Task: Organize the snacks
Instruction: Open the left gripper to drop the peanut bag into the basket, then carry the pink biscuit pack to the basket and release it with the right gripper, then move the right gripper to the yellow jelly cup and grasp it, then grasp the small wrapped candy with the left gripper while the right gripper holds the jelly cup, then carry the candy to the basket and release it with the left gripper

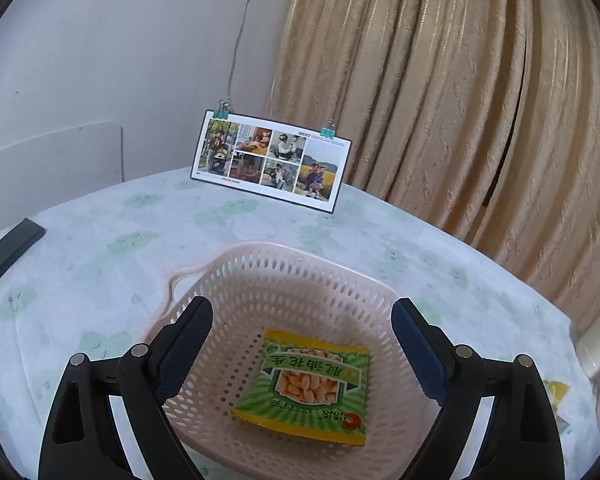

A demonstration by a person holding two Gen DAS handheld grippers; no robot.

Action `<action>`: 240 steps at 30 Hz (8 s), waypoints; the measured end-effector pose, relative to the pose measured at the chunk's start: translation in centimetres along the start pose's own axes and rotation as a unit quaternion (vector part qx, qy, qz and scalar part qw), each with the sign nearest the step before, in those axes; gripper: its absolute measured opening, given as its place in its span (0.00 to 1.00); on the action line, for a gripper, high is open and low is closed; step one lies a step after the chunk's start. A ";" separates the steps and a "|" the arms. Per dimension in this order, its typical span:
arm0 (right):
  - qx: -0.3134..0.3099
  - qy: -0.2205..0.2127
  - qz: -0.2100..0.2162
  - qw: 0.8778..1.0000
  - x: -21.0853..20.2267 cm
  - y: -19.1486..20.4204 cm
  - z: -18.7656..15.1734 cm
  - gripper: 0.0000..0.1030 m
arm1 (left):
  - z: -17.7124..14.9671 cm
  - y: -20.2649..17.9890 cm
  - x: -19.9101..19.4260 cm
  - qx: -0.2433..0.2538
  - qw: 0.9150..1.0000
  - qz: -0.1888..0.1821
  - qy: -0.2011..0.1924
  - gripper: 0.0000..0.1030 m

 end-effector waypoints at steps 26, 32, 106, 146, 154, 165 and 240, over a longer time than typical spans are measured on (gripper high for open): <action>0.023 -0.061 0.115 0.991 2.0 6.9 12.8 0.30 | 1.4 6.3 -1.9 -0.062 0.996 0.030 -0.055 0.88; 0.018 -0.049 0.139 0.989 4.5 9.5 15.2 0.30 | 1.4 7.2 -2.3 -0.086 0.994 0.032 -0.066 0.88; 0.289 -0.092 -0.095 0.948 -1.2 -19.1 5.7 0.51 | -2.1 -4.2 -2.5 0.125 0.989 0.006 -0.081 0.88; 0.309 -0.076 -0.066 0.946 0.0 -22.8 6.9 0.40 | -4.2 -20.2 8.1 0.229 0.948 -0.142 0.169 0.79; 0.310 -0.077 -0.064 0.945 -0.1 -22.8 6.9 0.40 | -5.0 -21.3 11.4 0.217 0.937 -0.153 0.228 0.77; 0.304 -0.078 -0.069 0.947 -0.3 -22.6 6.9 0.40 | -6.2 -21.5 12.9 0.238 0.936 -0.133 0.222 0.64; 0.145 -0.123 0.051 0.980 -3.5 -7.5 8.8 0.40 | 1.7 0.7 -2.4 0.026 0.997 0.016 -0.075 0.77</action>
Point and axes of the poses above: each gripper's, at about its wrist camera, not at the fingertips, and x roughly the way its jaws point, y to its left, z to its top, the point moved 4 cm from there along x, roughly the way its jaws point, and after that the axes turned 10 degrees about y, right-handed, at the moved point
